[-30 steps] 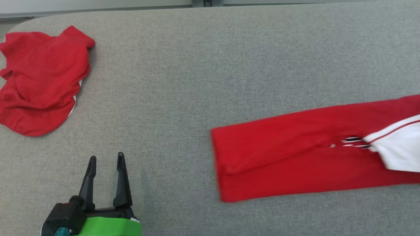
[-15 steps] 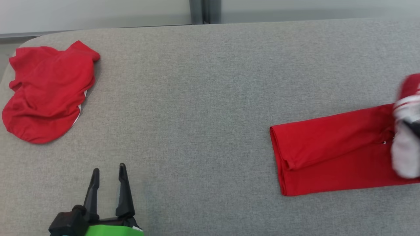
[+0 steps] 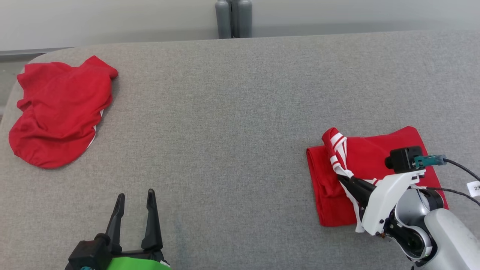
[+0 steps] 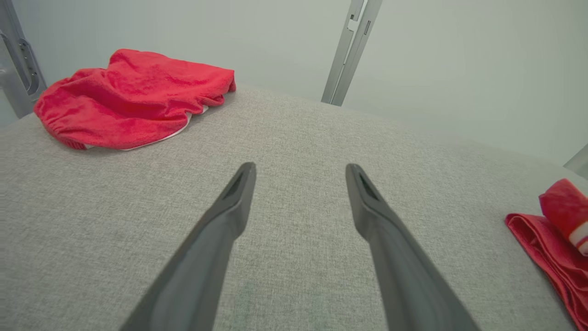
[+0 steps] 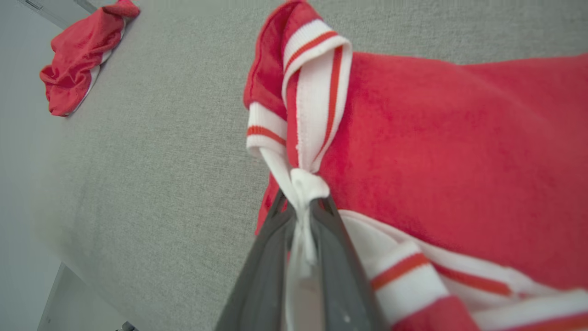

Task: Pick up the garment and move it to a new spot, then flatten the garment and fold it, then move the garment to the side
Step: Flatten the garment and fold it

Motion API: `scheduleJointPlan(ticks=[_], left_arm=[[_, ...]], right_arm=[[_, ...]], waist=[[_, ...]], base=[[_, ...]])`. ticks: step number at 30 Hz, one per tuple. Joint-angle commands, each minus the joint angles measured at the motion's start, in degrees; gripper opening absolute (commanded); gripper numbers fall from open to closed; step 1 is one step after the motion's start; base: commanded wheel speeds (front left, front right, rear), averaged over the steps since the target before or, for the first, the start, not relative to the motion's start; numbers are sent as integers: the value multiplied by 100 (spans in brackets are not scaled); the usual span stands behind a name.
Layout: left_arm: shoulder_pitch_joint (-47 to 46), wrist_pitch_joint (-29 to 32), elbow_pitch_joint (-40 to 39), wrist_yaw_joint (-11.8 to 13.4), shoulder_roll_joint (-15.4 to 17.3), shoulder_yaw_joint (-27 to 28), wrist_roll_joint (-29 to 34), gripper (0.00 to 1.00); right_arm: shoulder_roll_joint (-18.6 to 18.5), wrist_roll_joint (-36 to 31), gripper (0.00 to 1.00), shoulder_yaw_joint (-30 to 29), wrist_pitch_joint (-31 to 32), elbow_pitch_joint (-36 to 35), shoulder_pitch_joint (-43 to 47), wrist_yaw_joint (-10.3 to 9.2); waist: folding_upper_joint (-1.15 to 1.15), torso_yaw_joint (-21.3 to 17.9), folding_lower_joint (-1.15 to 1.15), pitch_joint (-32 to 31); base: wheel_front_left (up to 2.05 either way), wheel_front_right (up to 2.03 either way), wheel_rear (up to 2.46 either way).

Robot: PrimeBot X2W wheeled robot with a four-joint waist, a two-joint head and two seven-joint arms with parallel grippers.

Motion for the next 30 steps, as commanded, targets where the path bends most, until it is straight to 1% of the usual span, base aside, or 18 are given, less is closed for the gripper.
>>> scheduleJointPlan(ticks=[1, 6, 7, 8, 9, 12, 14, 18, 21, 23, 26, 30], left_arm=[[22, -16, 7, -11, 10, 23, 72, 100], [182, -16, 15, 33, 10, -10, 49, 100], [204, -16, 20, 41, 10, -26, 42, 100], [217, -16, 29, 39, 10, -38, 36, 100], [232, -16, 32, 43, 10, -51, 26, 100], [271, -16, 48, 66, 10, -74, -10, 100], [306, -16, 38, 86, 10, -47, -38, 100], [425, -16, 25, 79, 10, 24, -23, 100], [557, -16, 19, 75, 10, 126, -14, 100], [617, -16, 9, 92, 10, 174, -26, 100], [702, -16, -20, 75, 9, 203, 0, 100], [774, -16, -62, 55, 10, 284, 113, 100]], right_arm=[[61, -4, 0, 44, -131, 99, -99, 4], [215, 11, 0, 205, -425, 405, -280, 4], [246, -4, 30, 226, -502, 459, -315, 4], [263, -18, 87, 251, -557, 492, -330, 3], [283, -36, 100, 272, -644, 513, -351, 3], [309, 8, 100, 365, -857, 441, -311, 3], [197, -12, 100, 483, -1187, 115, -127, 3], [16, -114, 100, 382, -1767, -407, 228, 3], [-119, -432, 100, -54, -2437, -651, 710, 3], [-70, -547, 100, -386, -2824, -670, 939, 3], [-168, -1091, 100, -915, -3478, -447, 1341, 3], [-164, -1864, 100, -1445, -3888, 22, 1728, 3]], waist=[[0, 39, 0, -63], [0, 31, 0, -138], [0, 33, 0, -152], [0, 35, 0, -170], [0, 37, 0, -187], [0, 56, 0, -253], [0, 66, 0, -326], [0, 16, 0, -452], [0, -67, 0, -605], [0, -124, 0, -679], [0, -208, 0, -827], [0, -284, 0, -987]], base=[[0, 0, 0], [0, 0, 0], [0, 0, 0], [0, 0, 0], [0, 0, 0], [0, 0, 0], [0, 0, 0], [0, 0, 0], [0, 0, 0], [0, 0, 0], [0, 0, 0], [0, 0, 0]])
